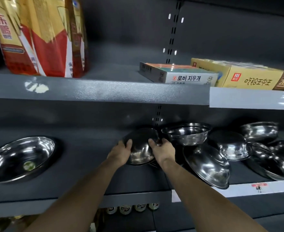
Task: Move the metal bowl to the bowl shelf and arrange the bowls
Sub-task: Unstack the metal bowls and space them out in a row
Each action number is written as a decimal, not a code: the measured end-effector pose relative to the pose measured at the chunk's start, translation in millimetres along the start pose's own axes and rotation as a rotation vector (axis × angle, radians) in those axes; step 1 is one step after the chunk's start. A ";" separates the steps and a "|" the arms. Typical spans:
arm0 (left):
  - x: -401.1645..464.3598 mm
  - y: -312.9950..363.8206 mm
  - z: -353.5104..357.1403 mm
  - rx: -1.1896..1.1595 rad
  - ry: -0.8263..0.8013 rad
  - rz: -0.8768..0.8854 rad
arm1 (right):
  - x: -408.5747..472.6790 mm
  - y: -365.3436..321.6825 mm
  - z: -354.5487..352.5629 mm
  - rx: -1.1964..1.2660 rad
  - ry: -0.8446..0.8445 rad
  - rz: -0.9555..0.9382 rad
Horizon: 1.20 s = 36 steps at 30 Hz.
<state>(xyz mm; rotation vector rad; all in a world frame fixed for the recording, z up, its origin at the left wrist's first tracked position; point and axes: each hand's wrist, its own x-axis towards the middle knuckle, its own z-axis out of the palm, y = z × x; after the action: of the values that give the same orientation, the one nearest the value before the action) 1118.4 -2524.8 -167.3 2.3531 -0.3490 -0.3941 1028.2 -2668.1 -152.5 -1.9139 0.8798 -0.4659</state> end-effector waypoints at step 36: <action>-35.7 -71.9 -126.4 -0.953 0.249 -0.176 | -76.0 -42.3 64.5 0.590 -0.064 -0.063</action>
<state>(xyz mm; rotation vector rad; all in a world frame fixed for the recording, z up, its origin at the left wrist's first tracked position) 1142.9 -2384.1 -122.3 1.4652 0.1555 -0.2579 1034.5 -2560.4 -143.3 -1.4055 0.5578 -0.6199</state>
